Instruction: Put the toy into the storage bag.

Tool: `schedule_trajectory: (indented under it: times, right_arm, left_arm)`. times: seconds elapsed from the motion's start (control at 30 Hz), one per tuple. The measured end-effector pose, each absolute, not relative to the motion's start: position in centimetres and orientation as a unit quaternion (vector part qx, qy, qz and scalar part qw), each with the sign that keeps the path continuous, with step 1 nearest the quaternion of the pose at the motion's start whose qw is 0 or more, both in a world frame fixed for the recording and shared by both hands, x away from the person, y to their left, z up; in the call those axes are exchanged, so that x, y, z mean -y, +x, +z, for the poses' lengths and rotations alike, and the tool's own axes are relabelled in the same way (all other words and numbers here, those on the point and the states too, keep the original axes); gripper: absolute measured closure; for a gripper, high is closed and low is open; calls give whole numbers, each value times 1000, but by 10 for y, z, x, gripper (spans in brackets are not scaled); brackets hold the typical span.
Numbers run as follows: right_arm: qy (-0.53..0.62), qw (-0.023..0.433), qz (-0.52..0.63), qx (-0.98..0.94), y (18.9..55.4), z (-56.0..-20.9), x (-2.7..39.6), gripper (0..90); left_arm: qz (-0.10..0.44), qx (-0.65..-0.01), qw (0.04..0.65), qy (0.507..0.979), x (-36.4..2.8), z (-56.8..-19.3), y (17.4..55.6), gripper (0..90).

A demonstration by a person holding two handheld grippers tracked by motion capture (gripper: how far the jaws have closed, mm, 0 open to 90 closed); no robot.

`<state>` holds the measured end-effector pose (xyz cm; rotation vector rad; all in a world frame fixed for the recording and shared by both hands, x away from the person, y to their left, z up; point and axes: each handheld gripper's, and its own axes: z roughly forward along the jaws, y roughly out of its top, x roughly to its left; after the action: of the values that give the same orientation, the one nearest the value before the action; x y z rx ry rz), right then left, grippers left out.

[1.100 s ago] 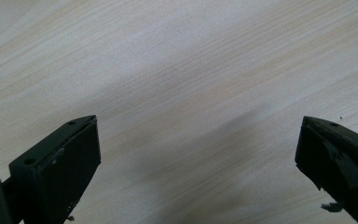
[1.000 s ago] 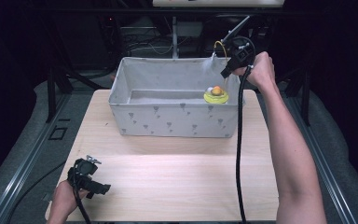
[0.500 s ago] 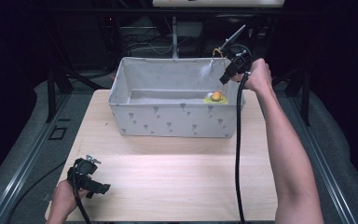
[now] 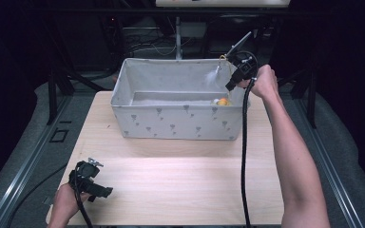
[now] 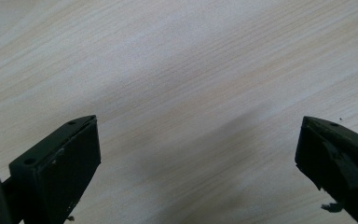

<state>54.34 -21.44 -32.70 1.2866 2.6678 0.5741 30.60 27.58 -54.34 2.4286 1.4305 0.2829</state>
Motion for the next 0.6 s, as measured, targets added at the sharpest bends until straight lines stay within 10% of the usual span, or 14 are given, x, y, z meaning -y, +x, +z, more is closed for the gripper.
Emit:
schedule_trajectory:
  times: [0.6]
  right_arm:
    - [445,50,159,-880,541,-351,223,886]
  left_arm:
    - [97,-498,153,848,-274,-544,307,1]
